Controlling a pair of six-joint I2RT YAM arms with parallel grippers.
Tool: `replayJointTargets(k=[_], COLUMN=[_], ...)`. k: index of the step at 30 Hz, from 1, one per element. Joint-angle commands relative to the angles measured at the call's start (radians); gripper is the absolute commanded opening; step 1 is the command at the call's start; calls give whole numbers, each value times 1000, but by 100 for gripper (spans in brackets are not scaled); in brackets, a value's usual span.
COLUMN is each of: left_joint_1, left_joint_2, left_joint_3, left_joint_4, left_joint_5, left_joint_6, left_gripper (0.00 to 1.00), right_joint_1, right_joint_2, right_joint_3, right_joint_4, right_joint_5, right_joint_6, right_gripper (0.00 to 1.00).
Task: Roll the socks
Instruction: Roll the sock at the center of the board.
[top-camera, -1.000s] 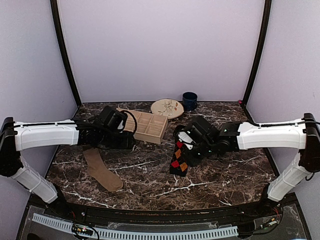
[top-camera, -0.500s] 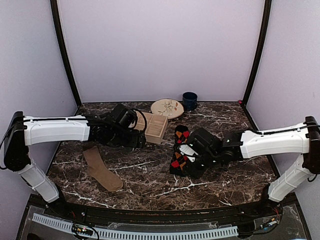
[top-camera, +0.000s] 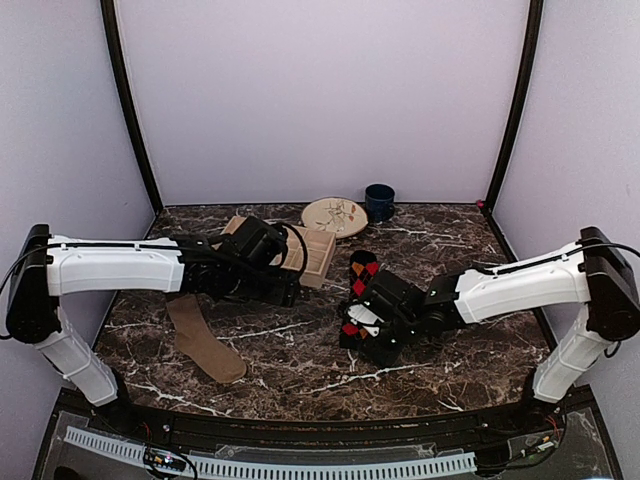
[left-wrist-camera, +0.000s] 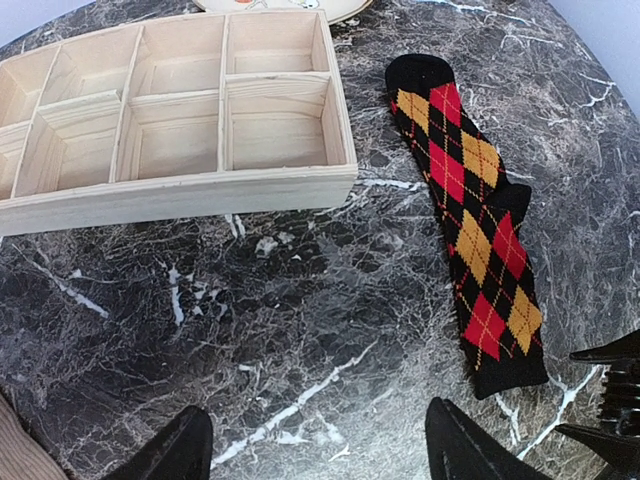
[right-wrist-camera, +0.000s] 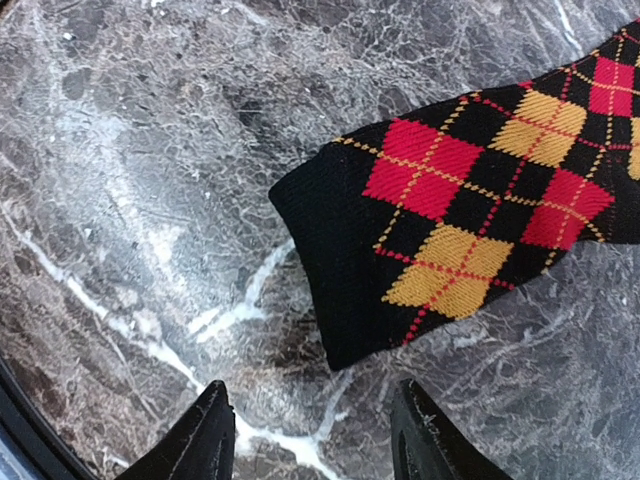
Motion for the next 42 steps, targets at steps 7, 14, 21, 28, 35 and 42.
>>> replayJointTargets(k=[7, 14, 21, 28, 35, 42], left_joint_1=[-11, -11, -11, -11, -11, -11], left_joint_2=[-114, -143, -156, -162, -167, -167], left_joint_3=[-86, -120, -136, -140, -143, -154], left_joint_4=[38, 53, 66, 69, 72, 86], left_joint_5=[-51, -48, -50, -48, -47, -45], left_joint_6=[6, 6, 16, 19, 31, 38], left_gripper=[76, 76, 76, 75, 75, 75], right_joint_1=[9, 9, 8, 7, -20, -24], right_joint_2=[101, 135, 149, 188, 223, 213], right_joint_3=[16, 34, 47, 57, 52, 34], right_joint_4=[71, 73, 73, 78, 60, 48], right_joint_5=[30, 58, 62, 35, -35, -63], right_joint_6=[-37, -42, -45, -55, -36, -14], right_gripper=[46, 45, 45, 42, 23, 12])
